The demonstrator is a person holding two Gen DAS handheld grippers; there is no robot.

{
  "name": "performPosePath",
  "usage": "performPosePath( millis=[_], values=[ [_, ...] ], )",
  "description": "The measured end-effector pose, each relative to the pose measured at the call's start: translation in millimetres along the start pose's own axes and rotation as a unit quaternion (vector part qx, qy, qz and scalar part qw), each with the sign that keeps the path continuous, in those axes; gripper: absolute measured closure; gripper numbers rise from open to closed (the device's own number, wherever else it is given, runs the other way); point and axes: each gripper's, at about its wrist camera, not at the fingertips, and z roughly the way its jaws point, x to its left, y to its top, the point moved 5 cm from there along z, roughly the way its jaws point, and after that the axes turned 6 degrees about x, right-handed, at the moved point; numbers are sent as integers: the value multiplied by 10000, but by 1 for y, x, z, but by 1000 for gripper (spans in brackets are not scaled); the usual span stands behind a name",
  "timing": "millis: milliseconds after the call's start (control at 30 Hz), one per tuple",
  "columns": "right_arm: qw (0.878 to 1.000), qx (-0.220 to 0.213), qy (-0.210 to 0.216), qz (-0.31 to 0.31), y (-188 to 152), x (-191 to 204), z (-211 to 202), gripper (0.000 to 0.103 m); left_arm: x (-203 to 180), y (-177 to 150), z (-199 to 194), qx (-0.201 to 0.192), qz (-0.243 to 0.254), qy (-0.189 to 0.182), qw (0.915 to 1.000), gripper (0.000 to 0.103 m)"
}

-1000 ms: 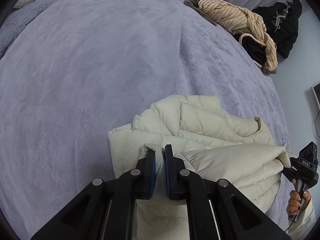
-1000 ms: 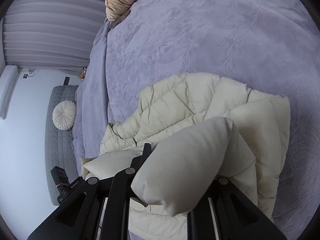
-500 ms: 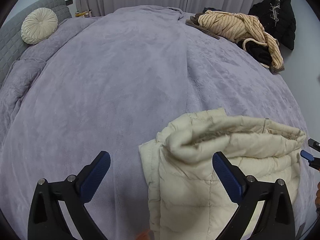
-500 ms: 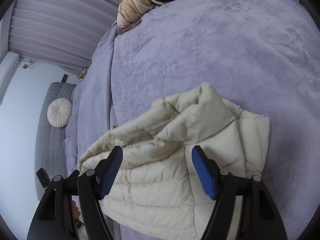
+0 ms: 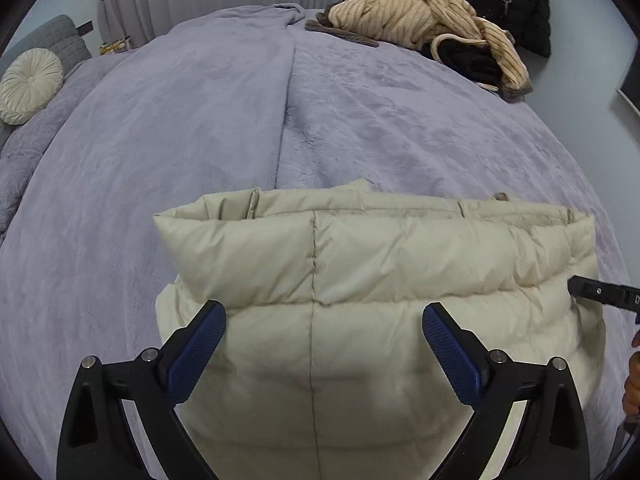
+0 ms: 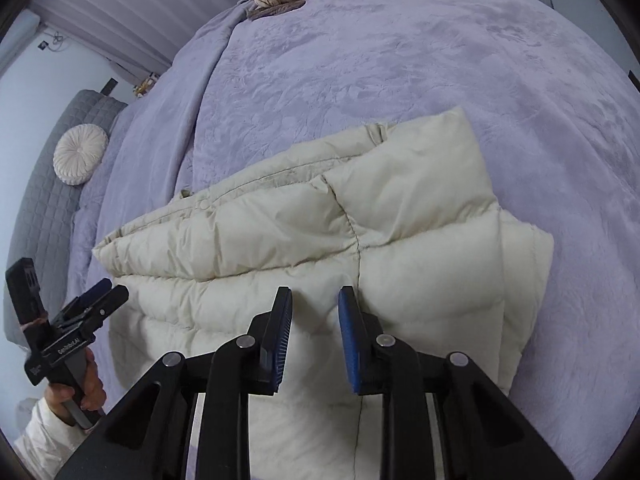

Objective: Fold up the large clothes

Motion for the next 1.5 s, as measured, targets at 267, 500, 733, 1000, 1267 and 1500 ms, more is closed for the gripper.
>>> performPosePath(
  millis=[267,500,733,1000,1267,1500],
  values=[
    [9991,-118,-186,362,31,-34,37,81,18,20,60,226,-276,403,9986,3],
    [9980,-71,84,629,35,-50,55,88,23,22,80,246,-431,249,9985,3],
    [9971,-80,165,732,33,-51,45,88,26,22,72,290,-323,355,9984,3],
    [9956,-302,-45,886,19,-61,-9,74,68,12,15,294,-553,332,9975,3],
    [9922,-461,163,1144,-48,-68,-68,11,114,-43,-10,822,-1208,-781,9862,3],
    [9733,-151,795,2146,-128,-86,-58,11,104,-86,15,1371,-1314,-1295,9732,3]
  ],
)
